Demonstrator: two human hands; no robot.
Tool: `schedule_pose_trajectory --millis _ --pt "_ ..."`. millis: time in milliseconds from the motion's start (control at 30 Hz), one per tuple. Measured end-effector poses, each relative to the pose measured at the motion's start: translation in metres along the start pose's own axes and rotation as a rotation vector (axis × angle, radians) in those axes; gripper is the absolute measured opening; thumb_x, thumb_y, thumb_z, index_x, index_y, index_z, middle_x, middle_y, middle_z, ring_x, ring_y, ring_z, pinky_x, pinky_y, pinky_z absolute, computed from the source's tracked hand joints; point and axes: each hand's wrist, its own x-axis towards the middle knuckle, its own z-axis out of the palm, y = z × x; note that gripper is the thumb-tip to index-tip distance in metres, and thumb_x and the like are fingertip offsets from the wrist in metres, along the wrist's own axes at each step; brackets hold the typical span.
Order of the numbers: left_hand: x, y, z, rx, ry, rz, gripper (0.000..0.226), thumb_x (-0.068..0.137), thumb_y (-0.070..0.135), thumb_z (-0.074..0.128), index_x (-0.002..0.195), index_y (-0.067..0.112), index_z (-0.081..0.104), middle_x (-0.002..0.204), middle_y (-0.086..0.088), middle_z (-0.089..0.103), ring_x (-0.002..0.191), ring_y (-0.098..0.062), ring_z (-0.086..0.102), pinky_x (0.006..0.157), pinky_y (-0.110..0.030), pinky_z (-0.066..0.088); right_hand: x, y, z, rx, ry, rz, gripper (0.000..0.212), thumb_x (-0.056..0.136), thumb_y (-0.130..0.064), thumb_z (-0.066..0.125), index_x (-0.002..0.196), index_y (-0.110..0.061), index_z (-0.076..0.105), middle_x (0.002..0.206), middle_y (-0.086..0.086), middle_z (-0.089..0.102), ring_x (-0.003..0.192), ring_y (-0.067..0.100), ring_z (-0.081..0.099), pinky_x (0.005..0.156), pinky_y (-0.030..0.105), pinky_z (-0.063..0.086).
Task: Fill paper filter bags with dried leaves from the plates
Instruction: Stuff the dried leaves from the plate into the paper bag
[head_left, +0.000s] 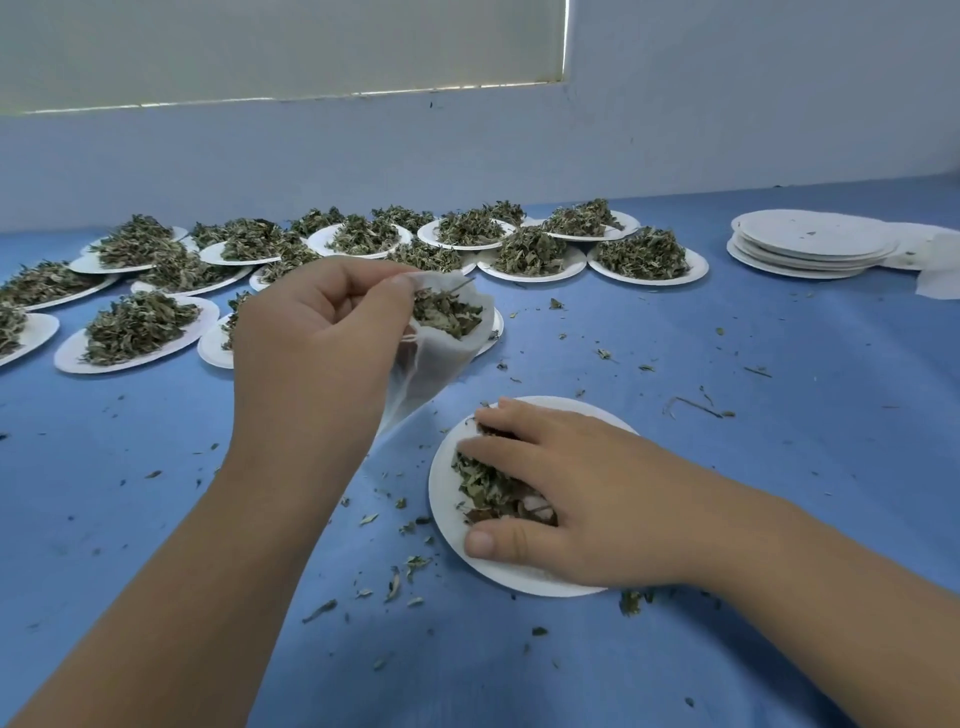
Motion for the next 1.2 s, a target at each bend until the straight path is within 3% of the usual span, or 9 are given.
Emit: schedule_pose_trajectory --millis 67,167,267,467,533,633,833,1033,1200 --pt "-0.0001 0.0002 0.0004 -0.018 0.001 -0.007 0.019 0.089 0.004 0.062 0.079 0.016 0.073 0.045 0.010 0.050 0.038 -0.002 0.037 0.040 -0.012 0.033 -0.0040 0.0012 -0.0010 0.022 -0.026 0.016 0.085 0.073 -0.085 0.019 0.143 -0.038 0.033 0.153 -0.019 0.020 0.139 0.005 0.022 0.106 0.029 0.030" --pt "0.0000 -0.0004 0.0001 -0.005 -0.001 -0.002 0.020 0.088 0.004 0.062 0.079 0.017 0.073 0.045 0.011 0.051 0.039 -0.002 0.038 0.041 -0.012 0.034 -0.0076 0.0024 -0.0028 0.012 -0.019 0.011 0.077 0.077 -0.083 0.026 0.139 -0.039 0.038 0.137 -0.021 0.037 0.125 0.004 0.038 0.100 0.031 0.041" --pt "0.0005 -0.0015 -0.0005 -0.010 -0.002 0.000 0.021 0.088 0.004 0.062 0.077 0.018 0.073 0.046 0.010 0.052 0.039 -0.003 0.039 0.041 -0.012 0.034 -0.0073 0.0026 -0.0042 -0.006 0.050 -0.011 0.070 0.080 -0.079 0.033 0.136 -0.038 0.041 0.128 -0.019 0.043 0.117 0.006 0.043 0.098 0.032 0.041" --pt "0.0005 -0.0046 -0.0003 0.058 -0.012 0.034 0.021 0.084 0.015 0.064 0.072 0.029 0.075 0.047 0.012 0.054 0.040 -0.004 0.038 0.042 -0.015 0.033 -0.0009 0.0011 0.0025 -0.034 0.033 -0.122 0.068 0.087 -0.071 0.034 0.148 -0.044 0.021 0.158 -0.013 0.013 0.143 0.009 0.013 0.114 0.033 0.018" --pt "0.0003 -0.0047 0.0001 0.048 -0.008 0.028 0.023 0.086 0.013 0.065 0.072 0.028 0.074 0.047 0.011 0.052 0.039 -0.004 0.037 0.042 -0.014 0.033 -0.0001 0.0004 0.0046 -0.034 0.033 -0.175 0.060 0.092 -0.063 0.036 0.148 -0.041 0.027 0.157 -0.011 0.018 0.142 0.008 0.012 0.112 0.031 0.016" --pt "-0.0008 -0.0039 0.0003 0.067 -0.017 0.035 0.019 0.087 0.011 0.064 0.078 0.024 0.074 0.047 0.012 0.052 0.039 -0.003 0.038 0.042 -0.013 0.033 -0.0005 0.0008 0.0041 -0.016 0.049 -0.194 0.049 0.096 -0.053 0.041 0.142 -0.036 0.042 0.149 -0.014 0.033 0.135 0.008 0.028 0.110 0.029 0.023" --pt "-0.0005 -0.0061 0.0010 0.059 -0.018 0.021 0.024 0.086 0.012 0.066 0.070 0.029 0.074 0.047 0.012 0.051 0.039 -0.004 0.037 0.041 -0.013 0.033 -0.0044 0.0038 0.0001 0.065 0.121 -0.156 0.028 0.094 -0.039 0.055 0.117 -0.030 0.066 0.114 -0.014 0.056 0.104 0.003 0.048 0.089 0.030 0.042" --pt "0.0001 -0.0076 0.0003 0.074 -0.018 0.033 0.018 0.083 0.019 0.065 0.072 0.030 0.074 0.047 0.013 0.053 0.040 -0.003 0.038 0.042 -0.016 0.033 0.0000 -0.0007 0.0021 0.033 0.124 -0.220 0.045 0.095 -0.039 0.054 0.138 -0.027 0.051 0.142 -0.010 0.046 0.127 0.011 0.044 0.102 0.038 0.037" --pt "-0.0010 -0.0066 0.0022 0.077 -0.030 0.034 0.019 0.087 0.013 0.065 0.075 0.026 0.073 0.046 0.012 0.052 0.039 -0.003 0.039 0.042 -0.013 0.033 0.0006 -0.0008 0.0028 -0.023 0.089 -0.184 0.042 0.098 -0.045 0.044 0.137 -0.029 0.052 0.144 -0.015 0.044 0.131 0.007 0.037 0.108 0.034 0.029"
